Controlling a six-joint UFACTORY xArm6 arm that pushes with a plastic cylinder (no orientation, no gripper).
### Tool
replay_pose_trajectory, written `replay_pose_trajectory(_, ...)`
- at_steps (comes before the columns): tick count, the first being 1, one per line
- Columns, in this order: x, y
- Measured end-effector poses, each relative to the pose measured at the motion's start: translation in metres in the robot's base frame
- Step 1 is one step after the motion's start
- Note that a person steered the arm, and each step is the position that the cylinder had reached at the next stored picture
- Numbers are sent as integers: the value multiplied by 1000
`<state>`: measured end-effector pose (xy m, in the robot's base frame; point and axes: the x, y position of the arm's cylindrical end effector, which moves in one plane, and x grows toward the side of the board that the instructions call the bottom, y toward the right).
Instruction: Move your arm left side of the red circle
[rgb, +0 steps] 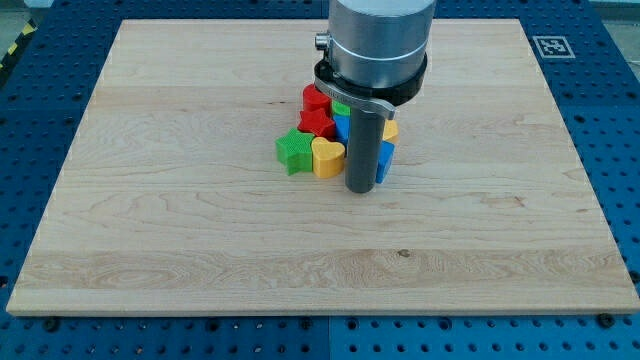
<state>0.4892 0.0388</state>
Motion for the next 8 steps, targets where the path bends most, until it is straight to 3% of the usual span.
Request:
replay_pose_trajectory(4, 6, 0)
replay_pose_trajectory(5, 25, -30)
replay_pose_trajectory(6, 28, -110)
replay_pose_trajectory(7, 7, -172)
replay_pose_trajectory(8, -43, -182)
